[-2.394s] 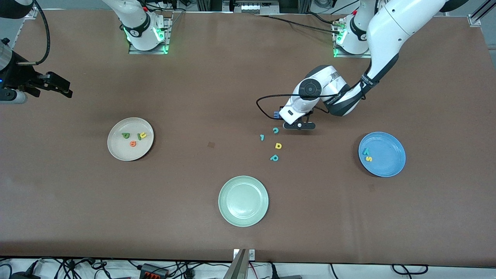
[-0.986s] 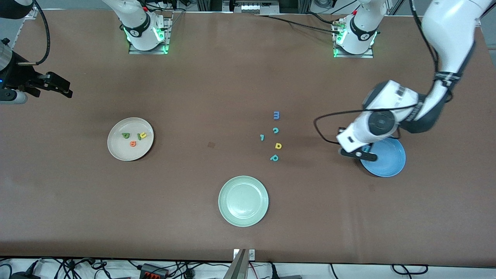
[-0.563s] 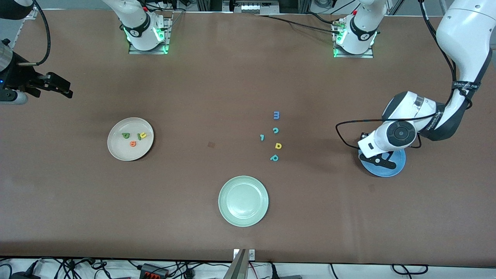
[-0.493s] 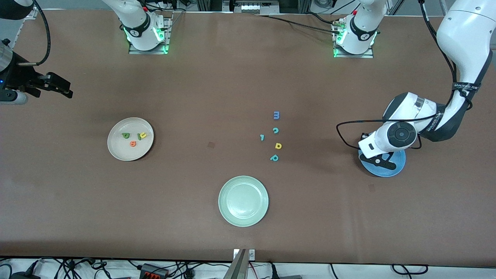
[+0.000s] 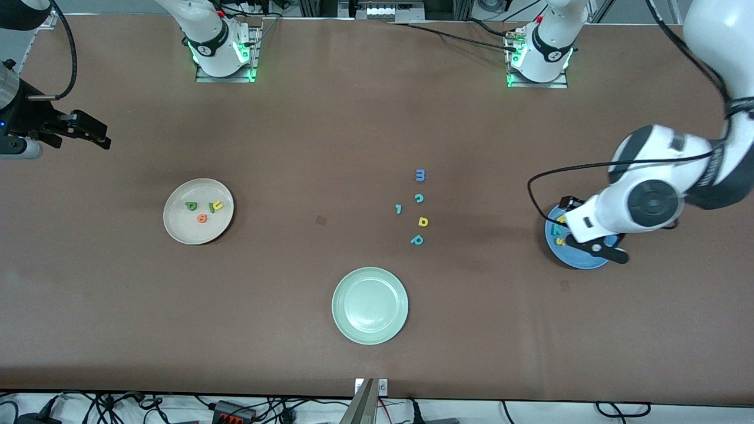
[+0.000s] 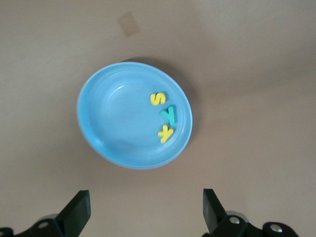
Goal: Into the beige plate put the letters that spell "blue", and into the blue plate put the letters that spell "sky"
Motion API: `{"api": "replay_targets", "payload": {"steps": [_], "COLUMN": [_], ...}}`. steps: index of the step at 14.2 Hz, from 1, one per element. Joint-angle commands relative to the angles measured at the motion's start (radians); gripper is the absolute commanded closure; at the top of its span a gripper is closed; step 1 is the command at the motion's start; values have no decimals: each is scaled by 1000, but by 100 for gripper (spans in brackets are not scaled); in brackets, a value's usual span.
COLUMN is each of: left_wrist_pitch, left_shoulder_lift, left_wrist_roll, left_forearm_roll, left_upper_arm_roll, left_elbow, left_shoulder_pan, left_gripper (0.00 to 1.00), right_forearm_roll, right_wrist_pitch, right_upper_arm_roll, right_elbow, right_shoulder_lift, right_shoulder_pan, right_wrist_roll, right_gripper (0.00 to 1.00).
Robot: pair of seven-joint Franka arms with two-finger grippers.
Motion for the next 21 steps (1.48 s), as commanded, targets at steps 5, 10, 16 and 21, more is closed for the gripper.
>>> {"api": "replay_targets", "payload": {"steps": [5, 10, 16, 21], "left_wrist_pitch": [-85, -42, 161, 174], "left_shoulder_lift": [-75, -292, -542, -579], "left_wrist_roll": [28, -11, -14, 4], "left_forearm_roll": [-193, -457, -495, -580], "left_upper_arm_roll": [-4, 321, 835, 870], "left_elbow": [218, 191, -104, -158], "left_shoulder_pan": [35, -157, -628, -618], "left_gripper": [0, 0, 0, 0], "right_forearm_roll": [-19, -29, -40, -31], "right_wrist_pitch": [6, 7, 13, 6], "right_upper_arm_roll": [4, 6, 6, 4], "right_elbow": [-4, 7, 19, 19], "right_shoulder_lift": [-7, -7, -7, -5], "right_shoulder_pan": [0, 0, -1, -5], "right_wrist_roll": [-6, -7, -16, -3], "right_gripper": [0, 0, 0, 0]}}
